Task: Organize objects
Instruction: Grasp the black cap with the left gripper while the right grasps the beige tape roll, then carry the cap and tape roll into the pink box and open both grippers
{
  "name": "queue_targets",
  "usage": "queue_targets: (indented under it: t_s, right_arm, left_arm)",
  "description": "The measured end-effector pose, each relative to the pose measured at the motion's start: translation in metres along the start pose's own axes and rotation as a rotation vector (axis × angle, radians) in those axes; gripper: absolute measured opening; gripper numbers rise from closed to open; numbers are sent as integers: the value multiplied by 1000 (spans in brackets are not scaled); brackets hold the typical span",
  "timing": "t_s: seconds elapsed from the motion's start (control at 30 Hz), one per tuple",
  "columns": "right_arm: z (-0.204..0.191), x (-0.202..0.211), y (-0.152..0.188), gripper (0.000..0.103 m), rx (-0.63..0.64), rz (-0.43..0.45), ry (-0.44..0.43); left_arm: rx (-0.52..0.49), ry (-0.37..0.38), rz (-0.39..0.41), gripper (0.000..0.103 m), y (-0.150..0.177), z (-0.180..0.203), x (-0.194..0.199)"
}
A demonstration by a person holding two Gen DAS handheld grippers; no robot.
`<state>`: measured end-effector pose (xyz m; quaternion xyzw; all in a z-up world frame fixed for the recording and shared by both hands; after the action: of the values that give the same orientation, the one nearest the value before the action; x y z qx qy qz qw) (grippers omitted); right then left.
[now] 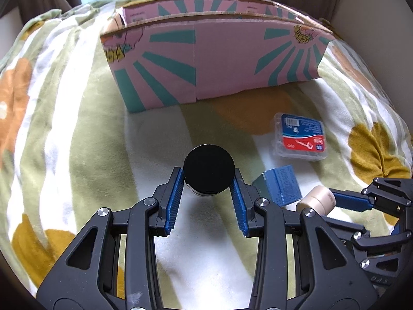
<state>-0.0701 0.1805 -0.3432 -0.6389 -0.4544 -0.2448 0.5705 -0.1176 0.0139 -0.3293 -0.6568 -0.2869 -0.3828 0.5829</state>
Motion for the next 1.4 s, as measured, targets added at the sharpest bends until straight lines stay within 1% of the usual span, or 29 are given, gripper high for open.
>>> queue_targets:
  t_s: [0.13, 0.2, 0.33, 0.37, 0.5, 0.7, 0.77, 0.87, 1.0, 1.13, 1.27, 1.4]
  right_arm:
    - [3, 12, -10, 27, 11, 21, 5]
    - [4, 20, -18, 27, 19, 37, 8]
    - [1, 25, -41, 27, 26, 67, 3]
    - [4, 38, -43, 27, 28, 75, 3]
    - [2, 53, -70, 27, 41, 108, 5]
    - [2, 76, -121, 27, 79, 148, 8]
    - [1, 84, -140, 27, 87, 156, 0]
    - [-1, 90, -169, 26, 84, 157, -36]
    - [-1, 83, -203, 26, 104, 137, -38]
    - [9, 66, -237, 26, 62, 103, -63]
    - [23, 43, -268, 26, 32, 67, -50]
    - [42, 10, -289, 26, -23, 7, -30]
  left_arm:
    - [-19, -7, 7, 34, -6, -4, 21]
    - [-28, 4, 6, 34, -10, -4, 31]
    - [-43, 5, 17, 34, -22, -7, 55]
    - [-42, 8, 22, 34, -27, -7, 59]
    - [-36, 23, 60, 34, -49, -11, 87]
    - [-70, 26, 96, 34, -92, -12, 121]
    - [-75, 23, 107, 34, -109, -13, 127]
    - [-65, 42, 111, 34, -137, -14, 133]
    - [-41, 55, 89, 34, -170, -20, 125]
    - [-1, 58, 50, 34, -198, -32, 102]
    - [34, 53, -7, 34, -219, -44, 64]
    - [83, 72, -86, 34, -230, -52, 16]
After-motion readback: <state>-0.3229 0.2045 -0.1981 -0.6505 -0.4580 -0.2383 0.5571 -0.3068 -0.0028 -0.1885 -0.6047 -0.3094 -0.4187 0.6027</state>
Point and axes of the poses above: each gripper's, at about its wrist camera, not at the fingertips, and x roughly against the way its jaws point, z to its right, y to its underside, the point moved 8 cm from there along -x, roughly the way its jaws point, and after that the axes turned 5 degrees about -x, right-handed, at the moved point
